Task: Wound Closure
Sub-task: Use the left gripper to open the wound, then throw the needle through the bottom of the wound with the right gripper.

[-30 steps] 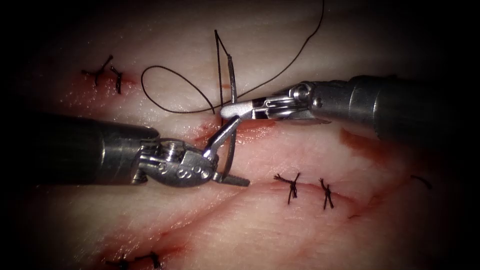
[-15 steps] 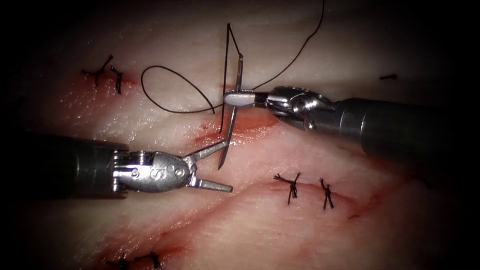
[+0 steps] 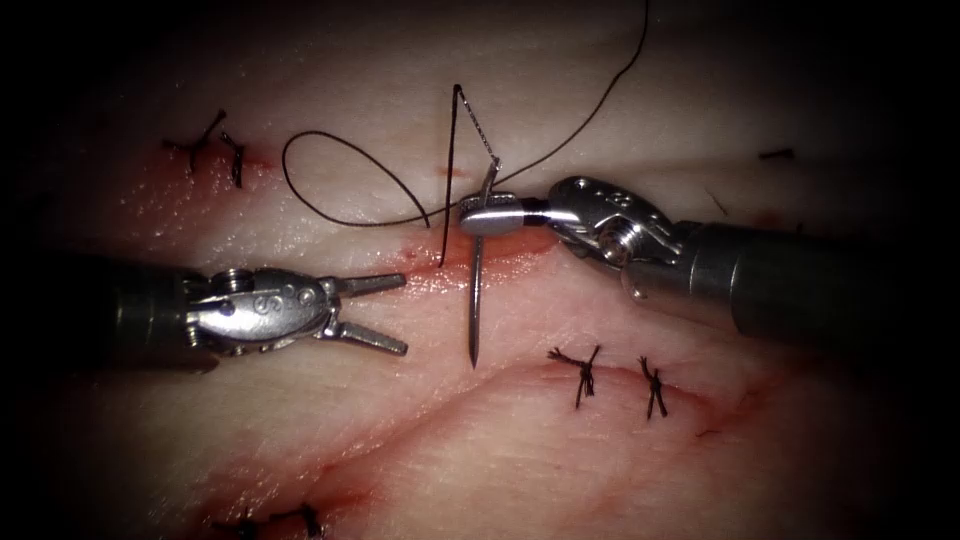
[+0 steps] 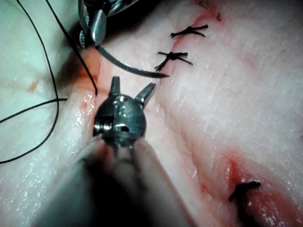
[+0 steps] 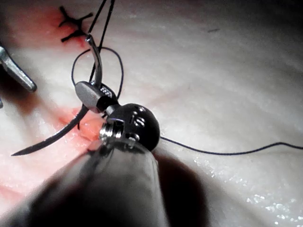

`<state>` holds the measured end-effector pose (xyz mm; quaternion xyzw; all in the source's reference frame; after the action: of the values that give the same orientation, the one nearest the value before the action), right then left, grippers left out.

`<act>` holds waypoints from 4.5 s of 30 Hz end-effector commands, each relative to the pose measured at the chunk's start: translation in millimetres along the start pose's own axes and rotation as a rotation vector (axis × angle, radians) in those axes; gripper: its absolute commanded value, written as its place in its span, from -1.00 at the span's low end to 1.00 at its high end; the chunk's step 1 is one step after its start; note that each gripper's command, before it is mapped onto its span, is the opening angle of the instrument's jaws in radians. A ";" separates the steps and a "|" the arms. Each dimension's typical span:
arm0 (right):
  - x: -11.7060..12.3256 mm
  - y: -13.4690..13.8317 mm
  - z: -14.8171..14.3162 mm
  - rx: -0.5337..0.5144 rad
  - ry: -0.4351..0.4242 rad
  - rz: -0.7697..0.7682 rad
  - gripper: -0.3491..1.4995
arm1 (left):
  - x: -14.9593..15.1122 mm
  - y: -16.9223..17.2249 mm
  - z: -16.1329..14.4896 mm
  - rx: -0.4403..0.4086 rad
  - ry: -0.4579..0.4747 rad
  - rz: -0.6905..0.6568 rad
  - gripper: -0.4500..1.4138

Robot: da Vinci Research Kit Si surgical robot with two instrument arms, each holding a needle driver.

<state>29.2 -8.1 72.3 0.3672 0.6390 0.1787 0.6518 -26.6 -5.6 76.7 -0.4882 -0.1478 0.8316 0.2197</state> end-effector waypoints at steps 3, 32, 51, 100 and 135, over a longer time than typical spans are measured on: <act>1.1 0.8 0.7 0.010 0.004 -0.043 -1.00 | -1.2 -1.4 2.7 0.026 -0.044 0.014 -0.39; 1.5 0.5 1.6 -0.031 -0.029 -0.126 -1.00 | -7.1 -5.5 8.2 0.248 -0.348 -0.097 -0.03; 1.3 0.5 1.7 -0.032 -0.036 -0.128 -1.00 | -5.8 -7.3 7.9 0.181 -0.100 -0.338 -0.13; 0.4 6.1 1.9 -0.154 -0.017 -0.375 -1.00 | -7.0 -7.4 7.8 0.212 -0.477 -0.181 0.30; -3.3 7.6 3.8 -0.241 -0.077 -0.426 -1.00 | 1.2 -3.1 4.0 0.227 -0.413 -0.129 -0.28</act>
<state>33.3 -7.0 79.7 0.1523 0.6485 0.1019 0.7388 -29.2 -2.9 77.9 -0.2710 -0.1234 0.9099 0.2890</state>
